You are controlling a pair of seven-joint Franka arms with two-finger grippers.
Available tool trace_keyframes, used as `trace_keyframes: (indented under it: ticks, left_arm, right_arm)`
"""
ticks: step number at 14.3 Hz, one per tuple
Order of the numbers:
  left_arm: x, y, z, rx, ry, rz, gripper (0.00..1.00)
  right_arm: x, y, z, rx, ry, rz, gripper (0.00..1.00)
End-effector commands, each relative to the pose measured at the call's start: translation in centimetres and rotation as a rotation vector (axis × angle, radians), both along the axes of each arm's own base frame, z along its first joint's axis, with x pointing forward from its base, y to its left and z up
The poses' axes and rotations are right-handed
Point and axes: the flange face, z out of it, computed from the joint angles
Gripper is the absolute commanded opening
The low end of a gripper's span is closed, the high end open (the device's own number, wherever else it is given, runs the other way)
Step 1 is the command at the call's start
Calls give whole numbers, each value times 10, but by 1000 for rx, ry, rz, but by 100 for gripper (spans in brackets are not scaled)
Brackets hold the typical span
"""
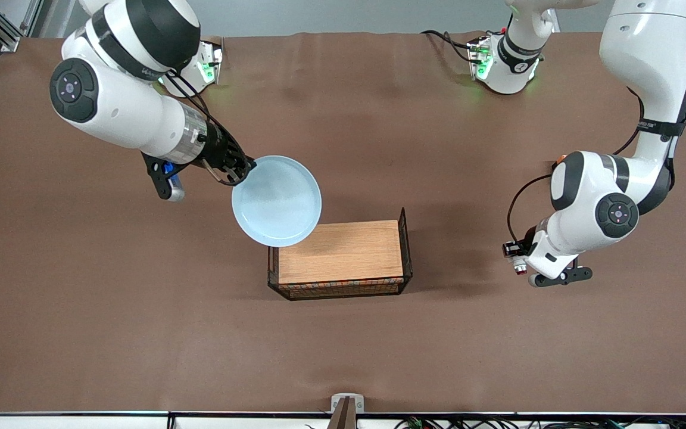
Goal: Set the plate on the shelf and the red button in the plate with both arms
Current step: 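Carry the plate with the right gripper toward the wooden box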
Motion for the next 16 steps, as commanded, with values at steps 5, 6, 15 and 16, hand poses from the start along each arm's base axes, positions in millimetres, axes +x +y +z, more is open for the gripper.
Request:
trace_keyframes:
  ticks: [5, 6, 15, 16]
  left_arm:
    - [1, 0, 2, 18, 6, 3, 28]
    - [1, 0, 2, 17, 7, 4, 28]
    - [1, -1, 3, 18, 5, 2, 28]
    - [1, -1, 2, 18, 6, 3, 28]
  right_arm:
    - [-25, 15, 19, -137, 42, -197, 0]
    - [-30, 15, 38, -124, 37, -205, 0]
    - [-49, 59, 61, -108, 50, -352, 0]
    - [-51, 65, 62, -104, 47, -382, 0]
